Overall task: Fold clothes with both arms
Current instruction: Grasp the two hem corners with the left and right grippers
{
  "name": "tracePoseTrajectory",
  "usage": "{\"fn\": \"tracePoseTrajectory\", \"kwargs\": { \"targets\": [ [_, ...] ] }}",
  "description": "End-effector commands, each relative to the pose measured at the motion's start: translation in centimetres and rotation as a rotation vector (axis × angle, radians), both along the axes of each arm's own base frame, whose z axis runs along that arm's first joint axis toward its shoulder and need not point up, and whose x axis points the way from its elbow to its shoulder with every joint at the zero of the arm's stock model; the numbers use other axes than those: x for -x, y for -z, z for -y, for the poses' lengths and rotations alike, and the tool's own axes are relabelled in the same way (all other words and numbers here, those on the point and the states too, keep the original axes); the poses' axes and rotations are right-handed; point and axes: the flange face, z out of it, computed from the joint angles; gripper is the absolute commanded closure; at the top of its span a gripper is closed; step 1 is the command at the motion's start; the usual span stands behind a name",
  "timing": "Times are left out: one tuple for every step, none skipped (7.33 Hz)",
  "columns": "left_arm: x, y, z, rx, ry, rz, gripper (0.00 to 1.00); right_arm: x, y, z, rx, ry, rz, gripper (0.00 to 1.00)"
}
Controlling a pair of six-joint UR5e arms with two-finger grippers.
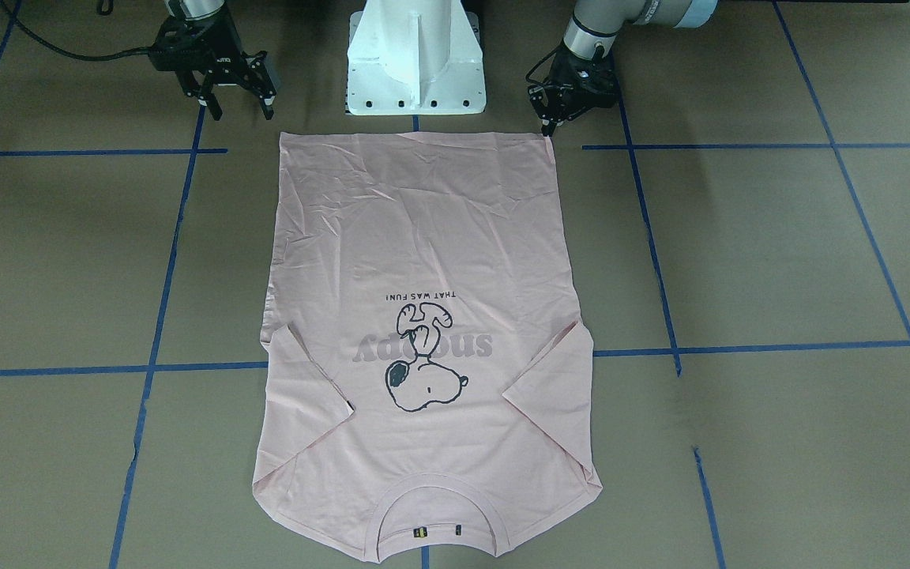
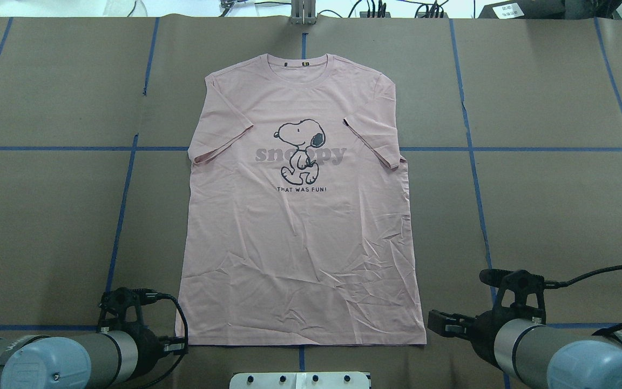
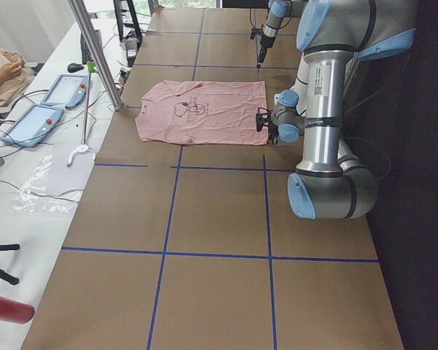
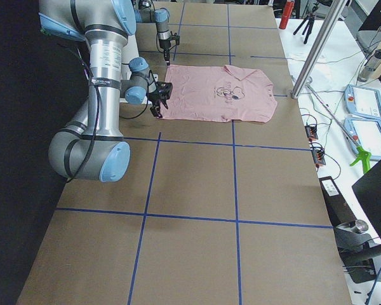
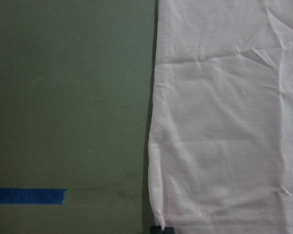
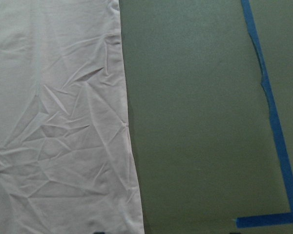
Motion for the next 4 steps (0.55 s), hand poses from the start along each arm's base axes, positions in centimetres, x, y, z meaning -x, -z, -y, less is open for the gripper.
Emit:
{"fn": "tracePoseTrajectory", "kwargs": {
  "targets": [
    [0.0,0.3,0.0,0.0,0.002,-0.006,1.0,4.1,0.0,-1.7,0.021,-0.071,0.03,0.45],
    [0.1,1.0,-0.1,0.032,0.022,-0.026,1.0,6.4,-1.4,-2.1,0.015,-0.117,0.013,0.51],
    [0.0,1.1,-0.3,0.043,0.025,-0.031,1.0,6.7,-1.6,-2.9,0.01,-0.106,0.009,0.48],
    [-0.1,1.1,-0.3,0.045,0.026,-0.031,1.0,6.9,-1.9,-3.6,-0.013,-0.109,0.0,0.46]
  ]
}}
